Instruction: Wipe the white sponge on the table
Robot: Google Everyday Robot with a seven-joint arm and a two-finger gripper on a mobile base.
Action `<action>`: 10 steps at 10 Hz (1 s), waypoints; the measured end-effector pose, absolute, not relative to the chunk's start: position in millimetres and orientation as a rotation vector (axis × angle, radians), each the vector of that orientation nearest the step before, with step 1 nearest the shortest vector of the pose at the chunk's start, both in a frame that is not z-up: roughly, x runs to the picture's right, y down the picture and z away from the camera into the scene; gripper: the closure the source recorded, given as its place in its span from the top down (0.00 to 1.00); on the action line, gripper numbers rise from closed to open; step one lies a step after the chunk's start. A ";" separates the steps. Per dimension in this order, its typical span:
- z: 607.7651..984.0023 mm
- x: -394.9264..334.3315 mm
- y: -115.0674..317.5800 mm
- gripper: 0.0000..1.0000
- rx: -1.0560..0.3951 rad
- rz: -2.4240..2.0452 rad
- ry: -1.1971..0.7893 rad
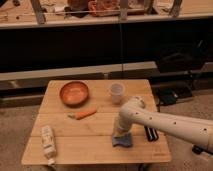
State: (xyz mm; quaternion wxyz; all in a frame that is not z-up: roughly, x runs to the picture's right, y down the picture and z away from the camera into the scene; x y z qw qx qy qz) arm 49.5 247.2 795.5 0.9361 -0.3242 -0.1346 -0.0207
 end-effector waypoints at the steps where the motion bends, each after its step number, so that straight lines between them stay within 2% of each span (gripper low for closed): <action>1: 791.3 34.3 251.9 0.01 -0.667 -0.079 -0.292; 6: 771.9 -65.4 255.9 0.01 -0.672 -0.320 -0.417; 10: 791.7 -94.0 220.8 0.01 -0.652 -0.370 -0.440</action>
